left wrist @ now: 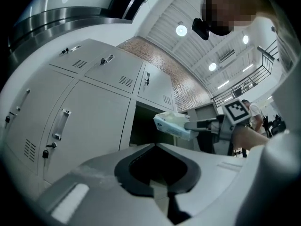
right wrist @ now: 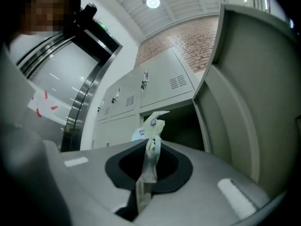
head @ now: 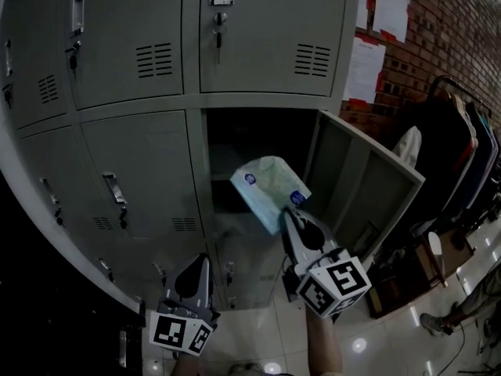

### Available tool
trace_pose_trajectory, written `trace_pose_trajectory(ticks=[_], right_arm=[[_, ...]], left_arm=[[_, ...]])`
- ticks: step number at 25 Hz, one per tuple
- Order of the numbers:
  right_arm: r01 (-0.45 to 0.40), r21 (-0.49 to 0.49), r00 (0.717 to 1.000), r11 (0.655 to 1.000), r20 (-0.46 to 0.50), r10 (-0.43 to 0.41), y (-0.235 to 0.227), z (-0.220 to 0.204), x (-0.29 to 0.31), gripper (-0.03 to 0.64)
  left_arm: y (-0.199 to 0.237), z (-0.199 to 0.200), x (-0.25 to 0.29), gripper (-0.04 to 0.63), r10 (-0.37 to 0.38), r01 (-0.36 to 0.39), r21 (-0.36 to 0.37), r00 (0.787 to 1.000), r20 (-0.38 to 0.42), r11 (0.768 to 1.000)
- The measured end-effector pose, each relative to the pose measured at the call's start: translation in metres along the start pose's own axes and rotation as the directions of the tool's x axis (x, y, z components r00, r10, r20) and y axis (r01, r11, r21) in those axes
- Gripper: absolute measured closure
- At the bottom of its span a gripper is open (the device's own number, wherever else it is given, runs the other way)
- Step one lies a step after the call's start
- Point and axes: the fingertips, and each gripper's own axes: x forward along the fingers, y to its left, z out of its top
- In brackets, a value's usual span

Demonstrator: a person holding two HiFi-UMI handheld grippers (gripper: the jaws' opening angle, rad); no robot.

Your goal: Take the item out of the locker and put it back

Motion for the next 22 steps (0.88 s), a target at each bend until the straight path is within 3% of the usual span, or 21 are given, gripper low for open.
trace_pose_trajectory(ticks=[10, 22], right_arm=[[0.022, 0.07, 0.998, 0.997, -0.054, -0.018, 0.018, -0.046, -0.061, 0.604], [0.018, 0.034, 0.998, 0.999, -0.059, -0.016, 0.024, -0.043, -0.062, 0.604]], left_arm=[[-0.008, -0.004, -0.017, 0.591, 0.007, -0.008, -0.01, 1.0, -0.008, 1.0], [-0.008, -0.002, -0.016, 0.591, 0.002, -0.002, -0.021, 1.0, 0.0, 1.0]])
